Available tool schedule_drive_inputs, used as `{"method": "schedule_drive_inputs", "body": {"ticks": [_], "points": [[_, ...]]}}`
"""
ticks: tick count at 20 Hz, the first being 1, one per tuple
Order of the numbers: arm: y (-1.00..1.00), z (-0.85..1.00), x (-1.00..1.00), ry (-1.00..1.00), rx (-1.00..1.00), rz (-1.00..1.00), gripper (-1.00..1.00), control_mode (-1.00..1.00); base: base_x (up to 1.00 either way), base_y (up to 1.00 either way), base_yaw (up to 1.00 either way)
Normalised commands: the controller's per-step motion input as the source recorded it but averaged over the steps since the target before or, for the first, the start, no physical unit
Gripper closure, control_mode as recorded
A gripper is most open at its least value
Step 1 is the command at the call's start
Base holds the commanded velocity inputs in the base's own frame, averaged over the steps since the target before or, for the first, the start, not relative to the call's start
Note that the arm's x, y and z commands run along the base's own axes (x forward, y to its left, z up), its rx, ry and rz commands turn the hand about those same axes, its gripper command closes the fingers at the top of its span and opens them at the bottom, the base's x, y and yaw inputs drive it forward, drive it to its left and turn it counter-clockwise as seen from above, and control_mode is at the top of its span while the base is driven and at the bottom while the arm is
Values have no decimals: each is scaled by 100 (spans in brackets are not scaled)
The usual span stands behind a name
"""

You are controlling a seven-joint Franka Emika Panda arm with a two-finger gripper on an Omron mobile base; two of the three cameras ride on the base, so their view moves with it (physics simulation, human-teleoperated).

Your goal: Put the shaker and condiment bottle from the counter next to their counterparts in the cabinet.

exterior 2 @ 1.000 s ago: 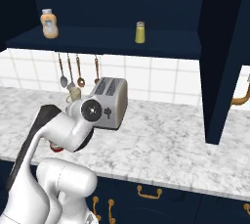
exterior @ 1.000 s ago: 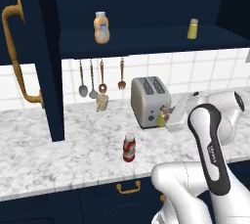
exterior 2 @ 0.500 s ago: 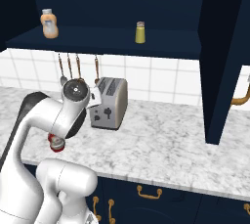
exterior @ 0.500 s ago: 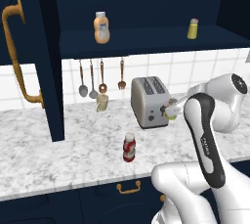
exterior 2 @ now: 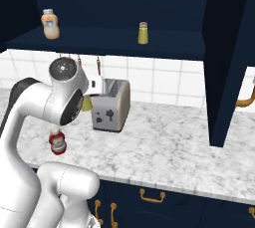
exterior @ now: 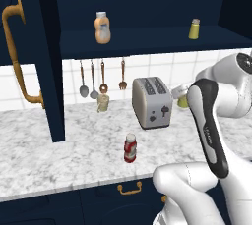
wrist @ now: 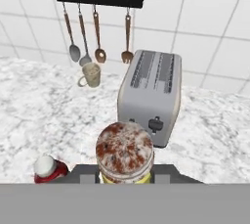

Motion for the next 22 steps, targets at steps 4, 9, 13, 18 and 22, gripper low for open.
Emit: {"method": "schedule_drive_inputs", "body": {"ticks": [4,9,13,18,22], "points": [[-21,45,-23,-7,1,-16,100,-100,0,0,0],[-15,47,-27,-15,3,-12,100,-100,0,0,0],[-13,49,-17,-16,1,-13,100,-100,0,0,0],[-3,47,-6,-10,2,-13,100,-100,0,0,0],[-4,53,-3,-9,10,-12,100,-100,0,0,0]]}}
